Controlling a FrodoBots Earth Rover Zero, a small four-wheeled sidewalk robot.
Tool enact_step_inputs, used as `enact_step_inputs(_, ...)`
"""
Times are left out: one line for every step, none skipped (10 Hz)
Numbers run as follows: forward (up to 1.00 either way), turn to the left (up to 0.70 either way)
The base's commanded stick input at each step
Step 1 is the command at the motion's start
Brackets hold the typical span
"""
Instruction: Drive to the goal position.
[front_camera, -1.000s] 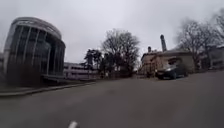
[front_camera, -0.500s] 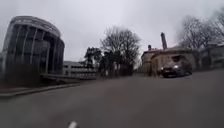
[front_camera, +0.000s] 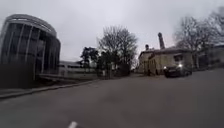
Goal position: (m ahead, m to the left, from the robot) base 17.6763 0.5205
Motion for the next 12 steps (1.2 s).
enact_step_inputs(1.0,0.01)
enact_step_inputs(1.0,0.01)
enact_step_inputs(1.0,0.01)
enact_step_inputs(1.0,0.01)
enact_step_inputs(1.0,0.01)
enact_step_inputs(1.0,0.01)
enact_step_inputs(1.0,0.01)
enact_step_inputs(1.0,0.01)
enact_step_inputs(1.0,0.01)
enact_step_inputs(1.0,0.01)
enact_step_inputs(1.0,-0.24)
enact_step_inputs(1.0,-0.39)
